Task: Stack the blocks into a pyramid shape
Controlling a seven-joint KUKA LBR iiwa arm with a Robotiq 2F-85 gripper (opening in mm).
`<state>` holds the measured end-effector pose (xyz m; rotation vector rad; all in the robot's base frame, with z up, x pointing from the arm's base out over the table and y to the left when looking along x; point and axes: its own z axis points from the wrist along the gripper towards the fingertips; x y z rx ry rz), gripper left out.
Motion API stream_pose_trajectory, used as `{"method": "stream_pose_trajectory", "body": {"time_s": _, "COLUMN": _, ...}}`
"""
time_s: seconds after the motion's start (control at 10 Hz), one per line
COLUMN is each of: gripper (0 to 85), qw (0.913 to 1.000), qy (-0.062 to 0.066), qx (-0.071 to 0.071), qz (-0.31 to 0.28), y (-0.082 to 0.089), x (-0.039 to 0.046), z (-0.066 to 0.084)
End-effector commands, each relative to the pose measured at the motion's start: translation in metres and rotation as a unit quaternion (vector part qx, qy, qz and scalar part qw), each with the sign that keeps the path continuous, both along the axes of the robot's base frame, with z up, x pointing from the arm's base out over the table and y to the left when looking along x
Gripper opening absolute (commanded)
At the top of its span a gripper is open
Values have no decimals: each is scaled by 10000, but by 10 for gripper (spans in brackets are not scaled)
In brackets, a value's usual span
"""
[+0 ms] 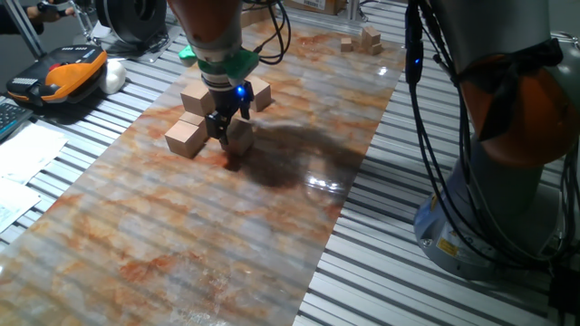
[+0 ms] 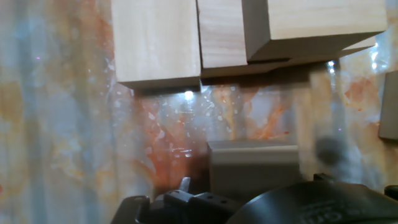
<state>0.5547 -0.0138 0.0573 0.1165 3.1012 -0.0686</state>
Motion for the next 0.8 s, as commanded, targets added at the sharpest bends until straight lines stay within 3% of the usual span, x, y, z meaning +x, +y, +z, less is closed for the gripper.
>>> {"method": "stream_pose_trajectory", "body": {"time_s": 0.0, "gripper": 850, "qw": 10000, "qy": 1, "qx": 0, "qz": -9, "y": -5, "x": -1, "z": -3}}
{"method": "stream_pose_trajectory", "body": {"time_s": 0.7, "gripper": 850, "qw": 9999, "qy": -48, "qx": 35, "qz": -115, "y": -35, "x": 6, "z": -61}}
